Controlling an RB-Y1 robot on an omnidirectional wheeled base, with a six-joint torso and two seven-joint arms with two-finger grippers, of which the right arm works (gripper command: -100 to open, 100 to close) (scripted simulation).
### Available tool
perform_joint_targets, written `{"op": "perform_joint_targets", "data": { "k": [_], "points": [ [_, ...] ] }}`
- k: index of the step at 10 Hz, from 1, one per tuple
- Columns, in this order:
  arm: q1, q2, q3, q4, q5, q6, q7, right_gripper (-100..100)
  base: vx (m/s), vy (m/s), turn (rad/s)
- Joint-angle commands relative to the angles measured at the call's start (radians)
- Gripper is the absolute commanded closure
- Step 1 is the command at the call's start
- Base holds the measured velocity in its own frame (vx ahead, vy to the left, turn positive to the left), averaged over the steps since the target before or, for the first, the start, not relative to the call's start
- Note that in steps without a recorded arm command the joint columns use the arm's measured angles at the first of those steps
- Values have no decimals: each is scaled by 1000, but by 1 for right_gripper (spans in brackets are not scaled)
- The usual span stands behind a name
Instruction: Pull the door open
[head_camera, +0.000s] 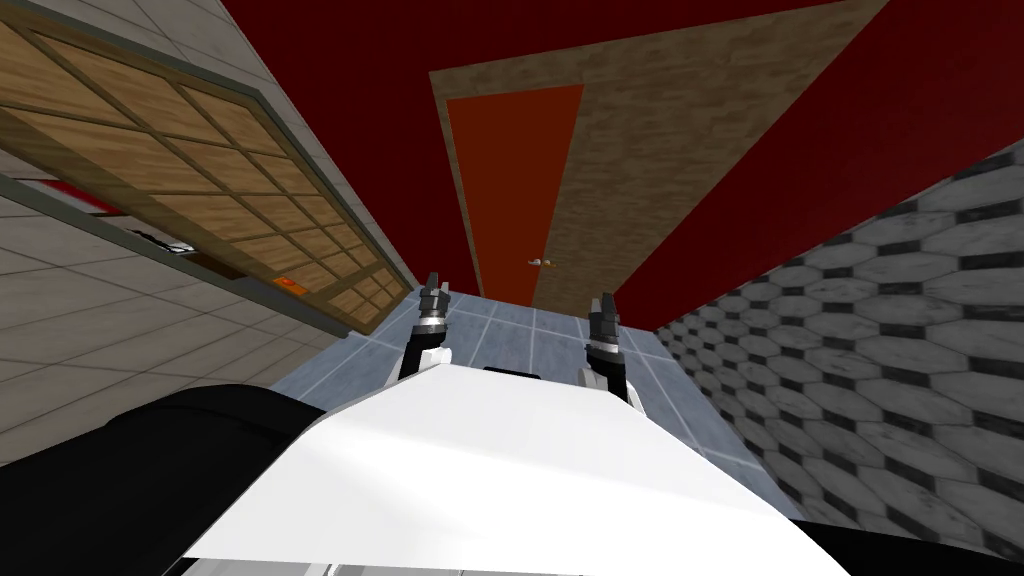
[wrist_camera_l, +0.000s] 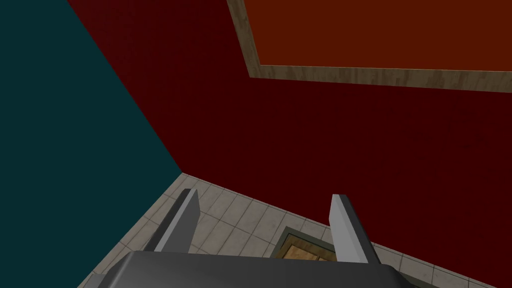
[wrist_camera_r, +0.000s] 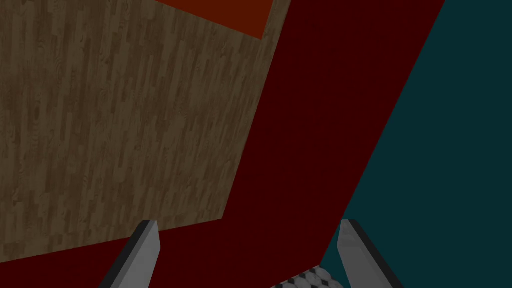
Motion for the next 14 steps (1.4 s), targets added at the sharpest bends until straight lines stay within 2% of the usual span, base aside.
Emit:
{"op": "perform_joint_targets", "data": {
  "k": [1, 5, 14],
  "points": [
    [-17, -9, -2, 45, -17, -8, -3, -100, 105, -5, 36],
    [-48, -20, -4, 123, -43, -20, -4, -100, 97, 0, 32],
    [-133, -45, -8, 335, -114, -55, -9, -100, 95, -8, 34]
  ]
}}
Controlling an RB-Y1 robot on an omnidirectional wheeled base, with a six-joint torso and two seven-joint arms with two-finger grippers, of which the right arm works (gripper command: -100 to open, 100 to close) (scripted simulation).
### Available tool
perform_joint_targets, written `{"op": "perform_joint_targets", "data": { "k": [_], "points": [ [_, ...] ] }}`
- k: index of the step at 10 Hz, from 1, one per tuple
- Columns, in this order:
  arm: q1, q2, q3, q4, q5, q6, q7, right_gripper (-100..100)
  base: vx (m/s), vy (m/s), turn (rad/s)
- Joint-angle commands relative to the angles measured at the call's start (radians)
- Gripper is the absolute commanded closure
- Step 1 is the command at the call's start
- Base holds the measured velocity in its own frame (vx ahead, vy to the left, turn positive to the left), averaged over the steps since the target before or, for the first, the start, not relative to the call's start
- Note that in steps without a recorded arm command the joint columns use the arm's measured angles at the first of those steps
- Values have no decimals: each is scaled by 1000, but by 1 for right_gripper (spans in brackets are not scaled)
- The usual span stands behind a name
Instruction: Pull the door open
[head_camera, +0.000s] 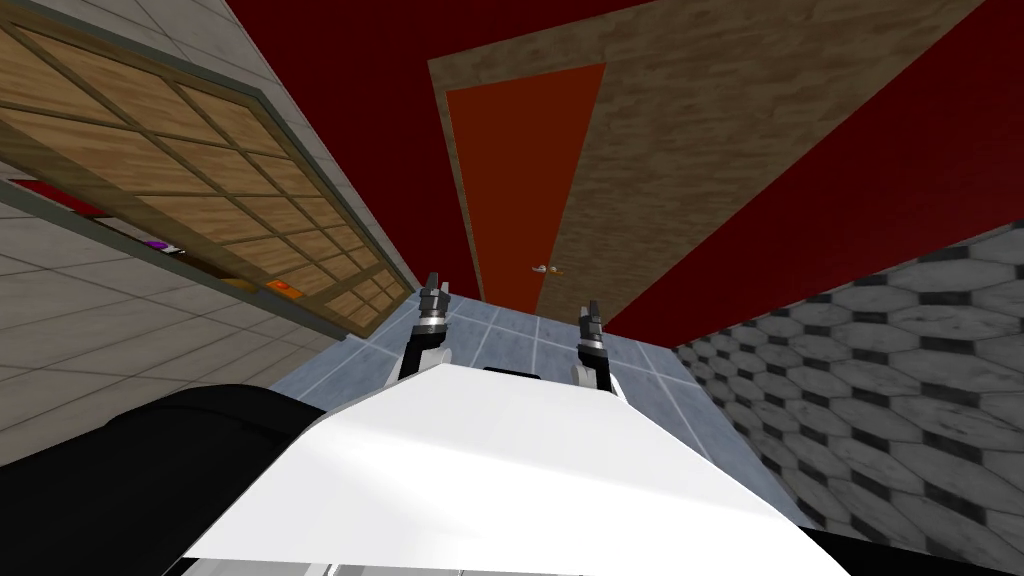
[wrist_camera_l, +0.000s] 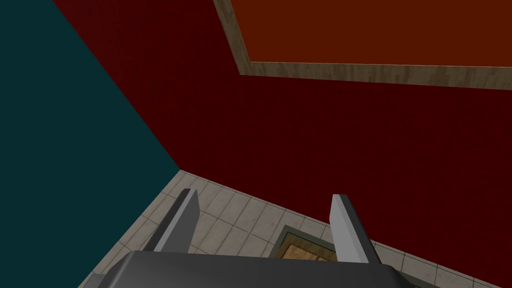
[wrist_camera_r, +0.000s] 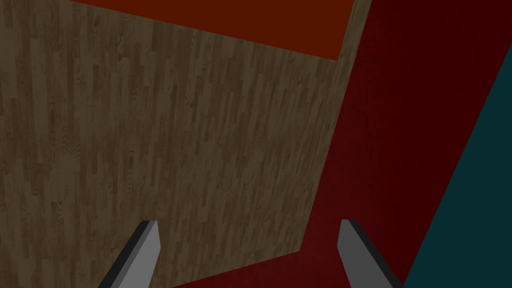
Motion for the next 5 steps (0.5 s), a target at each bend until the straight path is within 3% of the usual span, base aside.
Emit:
{"op": "perform_joint_targets", "data": {
  "k": [1, 5],
  "points": [
    [-9, -5, 0, 36, -14, -9, -2, -100, 89, -11, 42],
    [-51, -16, -2, 142, -49, -26, -4, -100, 98, 2, 41]
  ]
}}
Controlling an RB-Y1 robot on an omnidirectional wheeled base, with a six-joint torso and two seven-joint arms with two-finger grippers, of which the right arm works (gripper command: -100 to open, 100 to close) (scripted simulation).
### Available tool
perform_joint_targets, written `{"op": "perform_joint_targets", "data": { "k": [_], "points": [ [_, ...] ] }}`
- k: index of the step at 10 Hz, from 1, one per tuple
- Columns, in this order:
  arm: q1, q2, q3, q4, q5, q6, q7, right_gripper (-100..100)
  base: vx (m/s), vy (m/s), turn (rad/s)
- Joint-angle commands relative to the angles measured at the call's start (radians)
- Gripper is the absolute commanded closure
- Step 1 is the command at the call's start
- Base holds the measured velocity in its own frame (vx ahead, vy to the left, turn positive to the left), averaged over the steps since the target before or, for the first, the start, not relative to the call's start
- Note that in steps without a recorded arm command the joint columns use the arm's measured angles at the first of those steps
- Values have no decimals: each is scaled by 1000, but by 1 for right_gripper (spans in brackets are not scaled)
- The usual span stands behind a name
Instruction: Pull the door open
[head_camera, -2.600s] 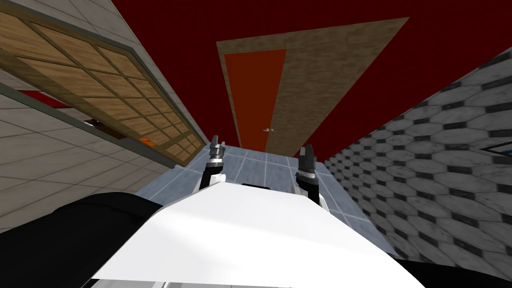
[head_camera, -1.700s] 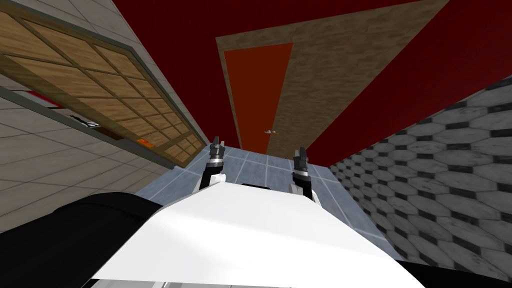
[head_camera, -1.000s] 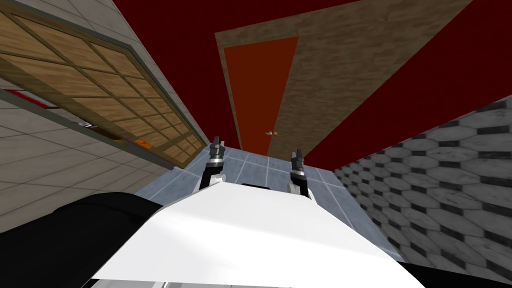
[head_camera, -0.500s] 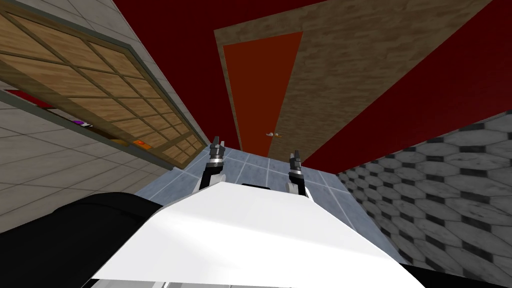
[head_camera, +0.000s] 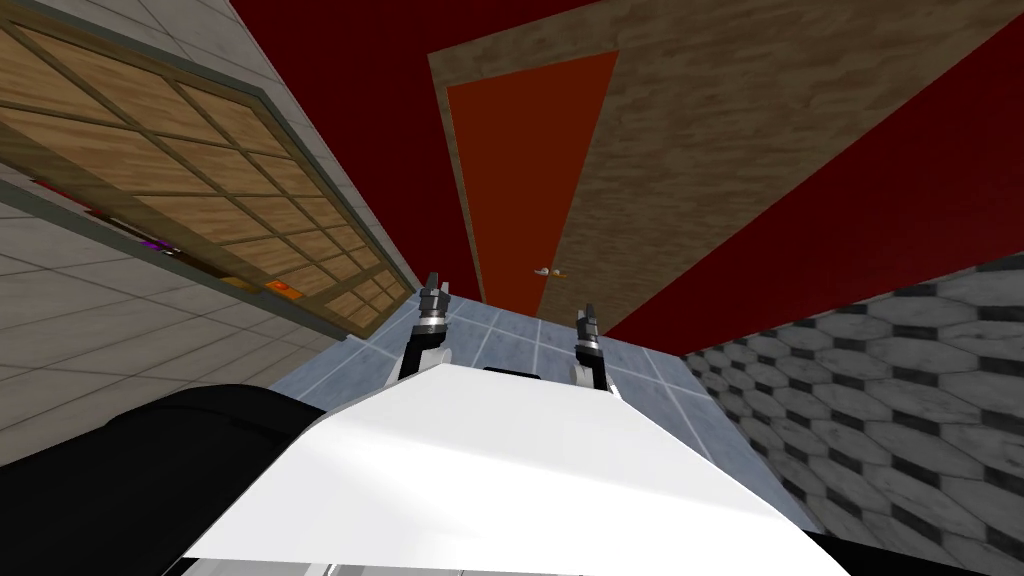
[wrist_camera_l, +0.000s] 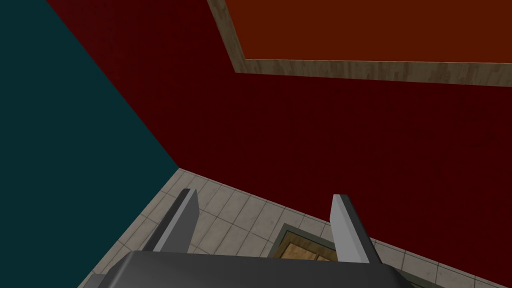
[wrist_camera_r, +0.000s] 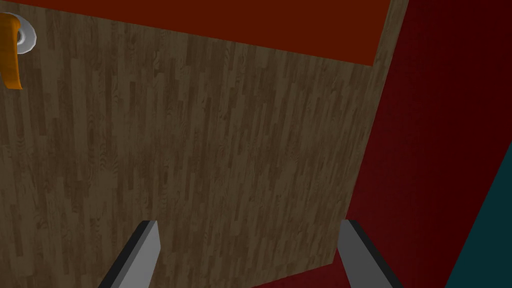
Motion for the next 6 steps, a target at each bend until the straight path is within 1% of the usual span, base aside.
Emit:
{"op": "perform_joint_targets", "data": {
  "k": [1, 6],
  "points": [
    [-13, -6, -1, 35, -16, -4, -3, -100, 97, -9, 41],
    [-67, -19, -4, 172, -61, -26, -6, -100, 97, -14, 40]
  ]
}}
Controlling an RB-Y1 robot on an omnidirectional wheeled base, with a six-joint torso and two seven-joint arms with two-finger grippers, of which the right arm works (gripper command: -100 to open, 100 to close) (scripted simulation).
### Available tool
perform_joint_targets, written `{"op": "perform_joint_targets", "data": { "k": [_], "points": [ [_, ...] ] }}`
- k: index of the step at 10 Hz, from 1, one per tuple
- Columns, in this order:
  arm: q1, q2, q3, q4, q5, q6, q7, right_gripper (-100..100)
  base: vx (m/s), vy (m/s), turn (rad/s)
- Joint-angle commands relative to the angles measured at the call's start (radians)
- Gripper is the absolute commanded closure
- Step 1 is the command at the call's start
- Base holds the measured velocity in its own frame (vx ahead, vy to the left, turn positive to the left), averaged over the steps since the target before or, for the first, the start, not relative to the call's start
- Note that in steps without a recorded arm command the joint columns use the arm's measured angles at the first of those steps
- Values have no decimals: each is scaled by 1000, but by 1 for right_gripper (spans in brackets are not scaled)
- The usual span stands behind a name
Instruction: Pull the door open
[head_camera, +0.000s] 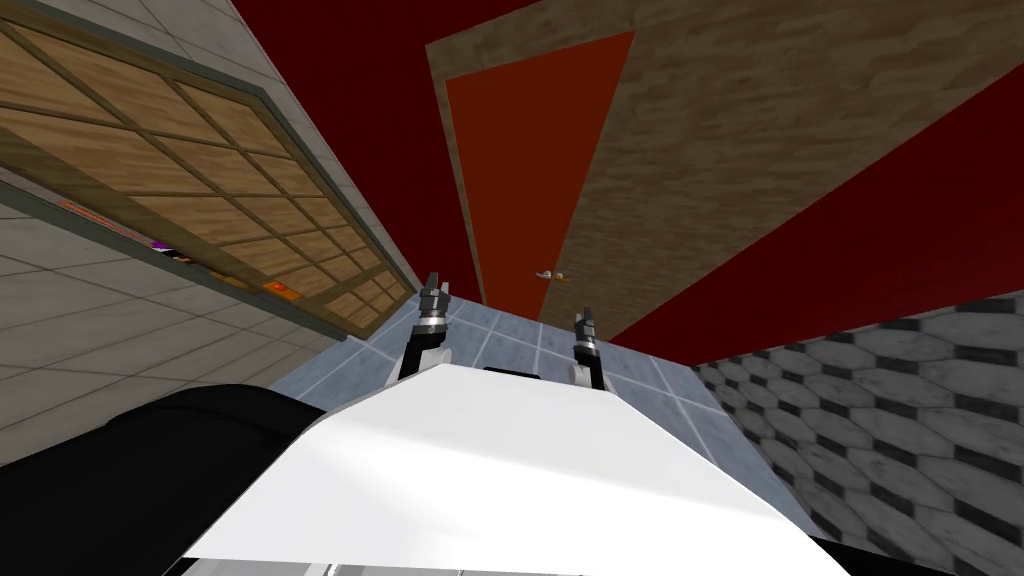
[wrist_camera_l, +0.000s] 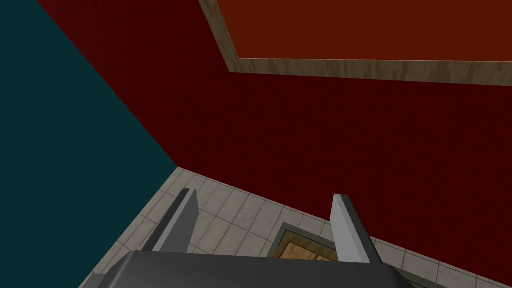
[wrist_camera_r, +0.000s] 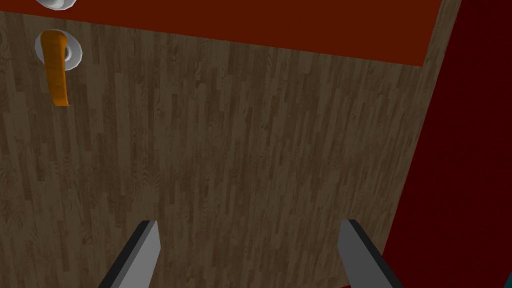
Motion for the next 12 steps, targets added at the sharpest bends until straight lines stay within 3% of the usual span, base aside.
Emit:
{"op": "perform_joint_targets", "data": {
  "k": [1, 9, 10, 12],
  "points": [
    [-18, -4, -1, 47, -15, -9, -1, -100, 98, -5, 43],
    [-104, -22, -5, 262, -88, -44, -6, -100, 98, -16, 40],
    [-104, -22, -5, 263, -88, -44, -6, -100, 64, 0, 11],
    [-126, -27, -6, 316, -105, -53, -7, -100, 64, -4, 34]
  ]
}}
